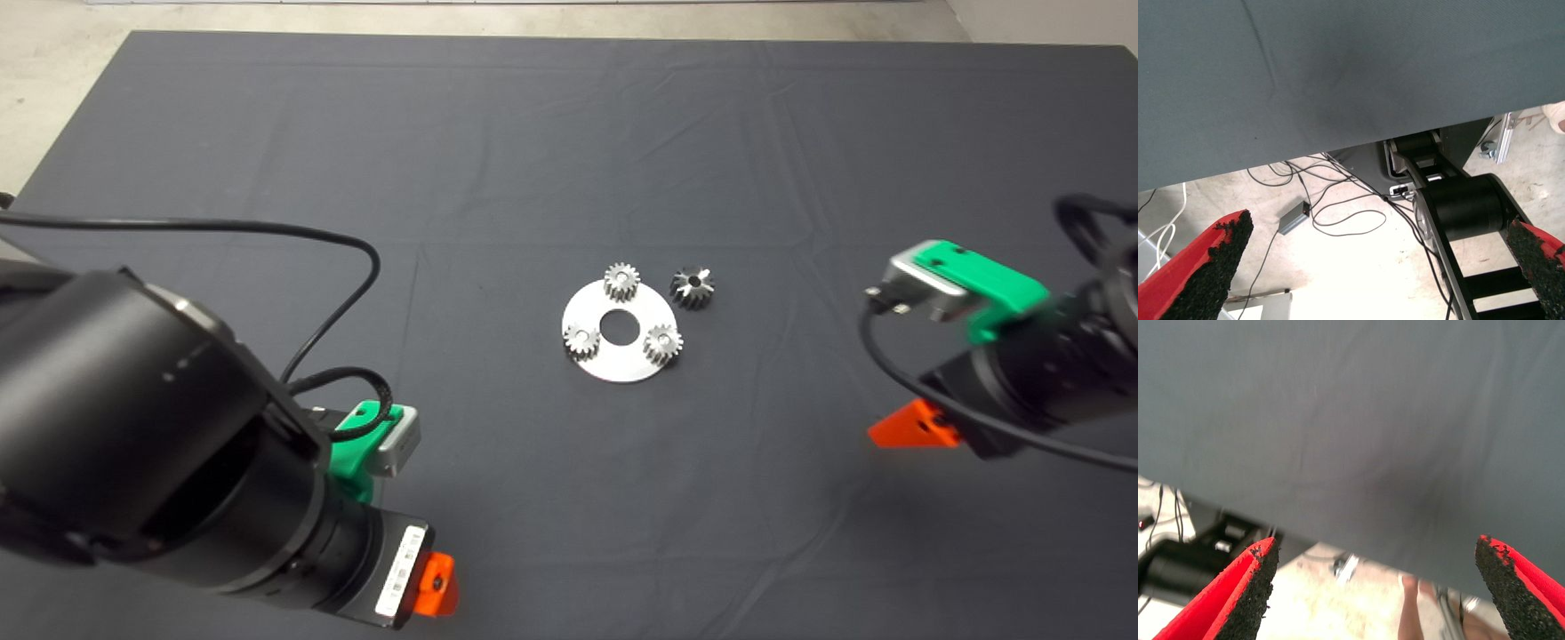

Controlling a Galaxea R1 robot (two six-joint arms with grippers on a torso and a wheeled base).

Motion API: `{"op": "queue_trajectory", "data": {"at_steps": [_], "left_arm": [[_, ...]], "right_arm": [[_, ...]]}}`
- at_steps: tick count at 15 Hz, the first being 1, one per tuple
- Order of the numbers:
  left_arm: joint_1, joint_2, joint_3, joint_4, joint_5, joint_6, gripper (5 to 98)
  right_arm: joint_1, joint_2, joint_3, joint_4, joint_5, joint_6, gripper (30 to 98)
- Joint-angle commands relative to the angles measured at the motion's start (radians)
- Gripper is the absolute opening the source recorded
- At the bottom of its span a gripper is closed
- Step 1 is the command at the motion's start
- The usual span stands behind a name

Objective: Remove an incorrectly installed larger gear and replace it with the correct smaller gear

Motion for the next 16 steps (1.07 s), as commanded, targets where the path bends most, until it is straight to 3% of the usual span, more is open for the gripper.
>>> {"op": "queue_trajectory", "data": {"at_steps": [1,6,12,14,16], "left_arm": [[-0.018,0.005,0.015,-0.020,0.004,0.001,98.1],[-0.018,-0.006,0.014,-0.021,0.002,0.001,98.1],[-0.019,0.036,0.014,-0.021,-0.004,0.000,98.1],[-0.018,0.030,0.015,-0.021,-0.006,-0.006,98.1],[-0.019,0.036,0.015,-0.021,-0.006,-0.004,98.1]], "right_arm": [[0.031,-0.018,0.031,0.053,-0.093,0.010,78.1],[0.031,-0.044,0.031,0.053,-0.094,0.010,86.8],[0.031,-0.060,0.043,0.054,-0.093,0.008,96.7],[0.031,-0.098,0.043,0.060,-0.092,0.009,98.0],[0.031,-0.082,0.051,0.065,-0.090,0.008,98.0]]}}
